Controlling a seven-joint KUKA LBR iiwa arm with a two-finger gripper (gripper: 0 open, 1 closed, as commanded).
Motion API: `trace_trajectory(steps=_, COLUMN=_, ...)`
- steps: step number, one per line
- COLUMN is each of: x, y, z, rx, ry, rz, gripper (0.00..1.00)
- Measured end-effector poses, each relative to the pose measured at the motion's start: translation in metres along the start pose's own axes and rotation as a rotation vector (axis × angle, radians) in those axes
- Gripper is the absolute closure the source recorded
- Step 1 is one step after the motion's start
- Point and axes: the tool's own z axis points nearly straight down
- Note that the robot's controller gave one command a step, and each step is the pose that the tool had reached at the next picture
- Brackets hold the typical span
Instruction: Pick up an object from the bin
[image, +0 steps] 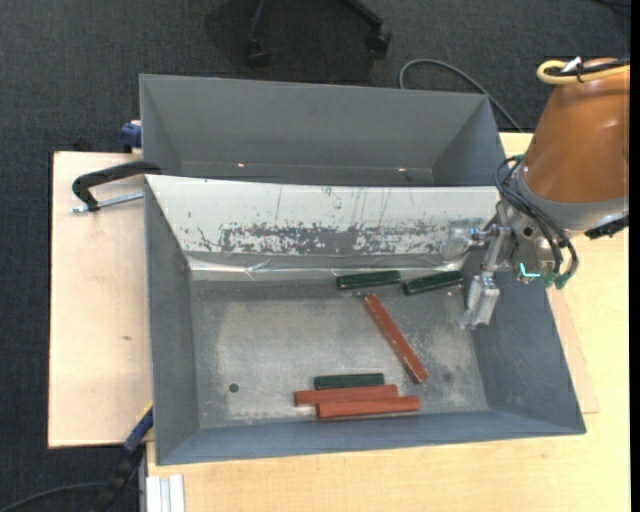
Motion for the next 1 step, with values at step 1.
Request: trace_trajectory(steps=1, x=-0.0428, y=0.0533, z=0.1696, rx=0.000, ry=-0.014, rz=0.021, gripper=0.00)
